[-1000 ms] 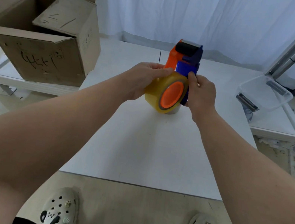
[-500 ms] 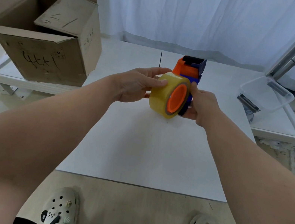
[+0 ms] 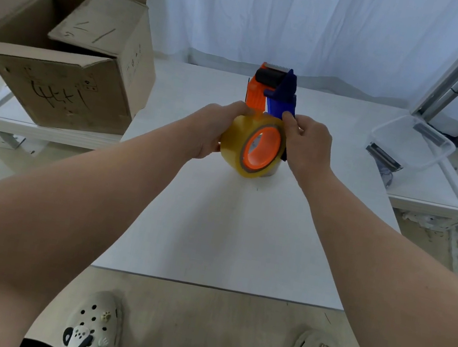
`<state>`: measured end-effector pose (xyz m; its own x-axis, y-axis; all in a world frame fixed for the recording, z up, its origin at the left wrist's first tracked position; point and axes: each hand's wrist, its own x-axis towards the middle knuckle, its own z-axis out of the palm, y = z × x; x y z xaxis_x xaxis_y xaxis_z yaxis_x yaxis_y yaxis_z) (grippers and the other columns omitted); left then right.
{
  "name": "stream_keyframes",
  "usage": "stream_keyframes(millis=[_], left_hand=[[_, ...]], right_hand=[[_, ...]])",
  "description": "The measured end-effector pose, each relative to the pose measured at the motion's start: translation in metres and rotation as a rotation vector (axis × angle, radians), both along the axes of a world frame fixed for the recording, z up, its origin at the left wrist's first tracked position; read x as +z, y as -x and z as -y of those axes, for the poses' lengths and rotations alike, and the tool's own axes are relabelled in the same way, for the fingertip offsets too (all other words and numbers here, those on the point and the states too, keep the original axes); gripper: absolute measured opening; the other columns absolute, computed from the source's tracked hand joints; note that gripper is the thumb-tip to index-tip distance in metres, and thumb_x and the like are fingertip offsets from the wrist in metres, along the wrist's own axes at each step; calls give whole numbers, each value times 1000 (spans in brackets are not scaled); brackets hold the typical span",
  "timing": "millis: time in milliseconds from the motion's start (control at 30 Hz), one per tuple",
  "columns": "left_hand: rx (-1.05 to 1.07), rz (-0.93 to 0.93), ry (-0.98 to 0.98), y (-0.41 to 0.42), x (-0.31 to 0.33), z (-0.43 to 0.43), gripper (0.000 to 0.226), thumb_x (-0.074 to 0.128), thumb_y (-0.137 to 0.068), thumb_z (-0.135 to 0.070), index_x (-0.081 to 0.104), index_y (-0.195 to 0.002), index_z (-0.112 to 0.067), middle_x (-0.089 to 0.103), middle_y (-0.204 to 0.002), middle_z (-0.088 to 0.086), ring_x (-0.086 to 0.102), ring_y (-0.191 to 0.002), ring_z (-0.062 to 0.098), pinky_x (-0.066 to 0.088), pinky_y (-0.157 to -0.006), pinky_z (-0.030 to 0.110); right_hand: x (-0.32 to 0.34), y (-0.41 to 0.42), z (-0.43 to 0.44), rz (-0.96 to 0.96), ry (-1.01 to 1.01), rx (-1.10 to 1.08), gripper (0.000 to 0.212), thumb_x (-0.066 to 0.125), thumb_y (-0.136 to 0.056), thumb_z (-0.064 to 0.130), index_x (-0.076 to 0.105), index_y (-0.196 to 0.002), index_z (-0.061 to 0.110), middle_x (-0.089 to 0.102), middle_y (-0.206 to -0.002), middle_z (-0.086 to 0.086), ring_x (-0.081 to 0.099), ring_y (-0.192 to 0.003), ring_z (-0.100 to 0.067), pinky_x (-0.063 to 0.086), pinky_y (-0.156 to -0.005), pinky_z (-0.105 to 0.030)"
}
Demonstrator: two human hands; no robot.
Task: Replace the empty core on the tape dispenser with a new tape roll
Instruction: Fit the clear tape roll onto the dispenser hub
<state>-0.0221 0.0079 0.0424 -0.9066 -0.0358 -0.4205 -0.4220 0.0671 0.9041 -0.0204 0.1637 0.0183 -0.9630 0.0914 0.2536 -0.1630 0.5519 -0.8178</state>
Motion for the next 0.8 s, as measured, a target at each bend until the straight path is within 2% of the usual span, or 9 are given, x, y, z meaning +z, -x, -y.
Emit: stream_keyframes(millis=[133, 200, 267, 433, 500, 600, 667, 733, 800], left_hand=[[4, -19, 46, -1, -1, -4, 52, 62, -81, -54, 47, -114, -15, 61, -115, 7, 62, -102, 28, 50, -95, 44], [-58, -65, -54, 0, 1, 0, 46, 65, -82, -48, 56, -110, -13, 65, -115, 10, 65, -101, 28, 52, -93, 43], [-171, -119, -137, -2, 4, 7, 32, 61, -87, -38, 60, -107, -13, 68, -112, 8, 65, -101, 25, 52, -91, 38], [-458, -122, -196, -10, 2, 22, 37, 51, -93, -19, 52, -129, -8, 61, -120, 0, 56, -111, 14, 43, -98, 29], [-446, -117, -193, -9, 1, 20, 35, 51, -92, -17, 53, -127, -8, 60, -116, 1, 58, -104, 14, 46, -91, 27], [-210, -85, -173, -5, 4, 9, 21, 51, -90, -22, 55, -106, -8, 60, -98, 7, 60, -81, 18, 51, -76, 29], [-107, -51, -120, -1, 5, 4, 25, 52, -88, -28, 52, -106, -11, 59, -96, 9, 59, -80, 21, 53, -79, 33], [-68, -19, -85, 1, 4, 2, 37, 54, -86, -34, 50, -117, -13, 62, -106, 10, 62, -89, 24, 53, -84, 37], [-33, 1, -67, 1, 3, 2, 43, 56, -86, -39, 49, -121, -15, 63, -112, 9, 64, -97, 27, 53, -88, 41]], right_hand=[[1, 0, 2, 5, 40, 7, 33, 47, -97, 33, 69, -90, 10, 62, -76, -2, 60, -76, -23, 49, -71, -33], [1, 0, 2, 115, 229, -31, 32, 49, -95, 37, 66, -76, 18, 67, -79, -6, 67, -84, -29, 57, -79, -44], [2, 1, 0, 209, 353, -77, 37, 50, -94, 41, 63, -72, 14, 70, -89, -17, 68, -88, -37, 57, -79, -53], [3, -1, -10, 377, 480, -107, 39, 55, -93, 40, 63, -78, 5, 67, -103, -26, 67, -93, -41, 58, -74, -54], [1, -2, -11, 356, 448, -133, 40, 53, -94, 39, 63, -81, 3, 67, -99, -24, 67, -92, -42, 58, -72, -53], [4, -1, -6, 258, 350, -128, 36, 49, -96, 38, 61, -69, 17, 66, -84, -13, 67, -89, -38, 59, -73, -52], [4, 2, -4, 163, 244, -109, 36, 48, -96, 38, 58, -65, 22, 63, -73, -4, 66, -86, -34, 58, -76, -50], [4, 3, -2, 78, 131, -65, 37, 47, -96, 37, 55, -63, 23, 58, -63, 4, 63, -74, -26, 56, -72, -38], [6, 1, 4, 30, 22, -18, 41, 46, -98, 34, 45, -57, 30, 49, -57, 11, 51, -60, -13, 41, -58, -19]])
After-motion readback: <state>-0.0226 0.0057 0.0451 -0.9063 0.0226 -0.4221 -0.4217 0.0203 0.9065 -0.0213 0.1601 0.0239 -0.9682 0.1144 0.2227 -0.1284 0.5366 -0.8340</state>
